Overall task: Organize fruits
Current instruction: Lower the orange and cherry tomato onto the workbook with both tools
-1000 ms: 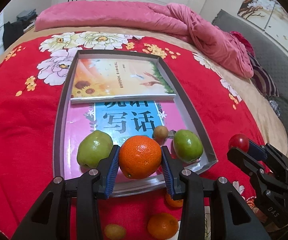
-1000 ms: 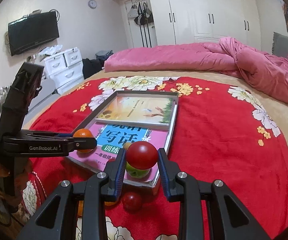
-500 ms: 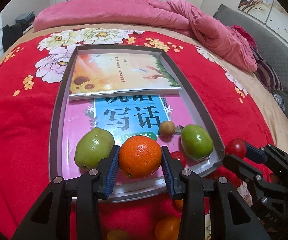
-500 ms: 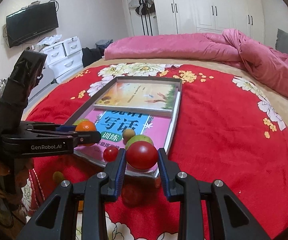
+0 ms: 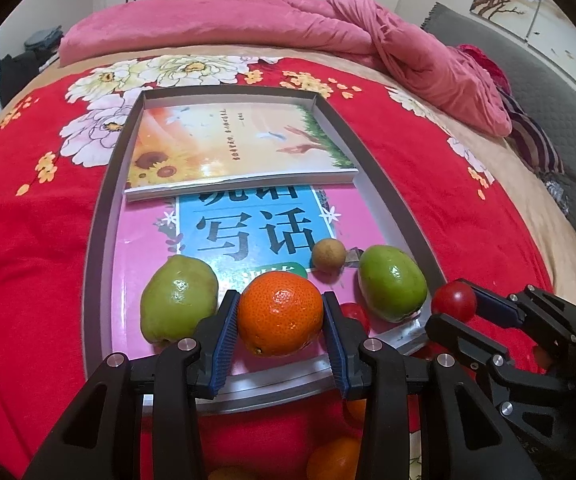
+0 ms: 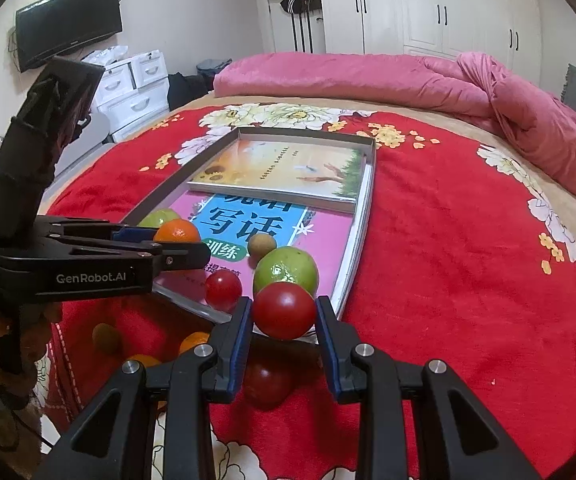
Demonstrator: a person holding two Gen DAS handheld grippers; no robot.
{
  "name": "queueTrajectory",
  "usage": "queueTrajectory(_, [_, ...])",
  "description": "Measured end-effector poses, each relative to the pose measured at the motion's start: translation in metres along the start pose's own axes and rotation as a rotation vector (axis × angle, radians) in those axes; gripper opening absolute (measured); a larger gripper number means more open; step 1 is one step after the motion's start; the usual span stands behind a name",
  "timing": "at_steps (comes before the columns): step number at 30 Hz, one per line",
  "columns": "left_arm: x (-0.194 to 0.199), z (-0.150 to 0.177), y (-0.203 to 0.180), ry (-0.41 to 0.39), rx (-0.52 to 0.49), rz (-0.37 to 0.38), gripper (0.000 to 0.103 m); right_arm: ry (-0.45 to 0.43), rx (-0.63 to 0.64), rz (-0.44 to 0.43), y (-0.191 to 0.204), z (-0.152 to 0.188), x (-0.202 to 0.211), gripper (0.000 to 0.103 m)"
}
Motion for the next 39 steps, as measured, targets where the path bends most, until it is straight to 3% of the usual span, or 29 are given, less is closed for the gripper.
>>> queueTrajectory(19, [-0.011,0.001,0.0,0.038,-0.002,0.003,0.042,0.011,-0.021,-0.005,-0.003,0.001,-0.003,0.032])
queueTrajectory(27, [-0.012,0.001,0.0,0.038,-0.001,-0.002,0.042,0.0,-0.029,-0.003,-0.006,-0.001,-0.001,0.041])
queueTrajectory(39, [-0.013,0.002,0.001,0.052,0.017,-0.001,0.043,-0.017,-0.055,-0.016,-0.009,-0.003,0.007,0.042])
Point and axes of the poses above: each gripper's, at about its wrist camera, not at the fingertips, and x roughly against the way its jaws point, y to its left, z to its underside, the point moved 3 cm from there along -x, roughly the way its jaws point, and after that the axes turned 5 degrees about z, right-handed, at the moved point
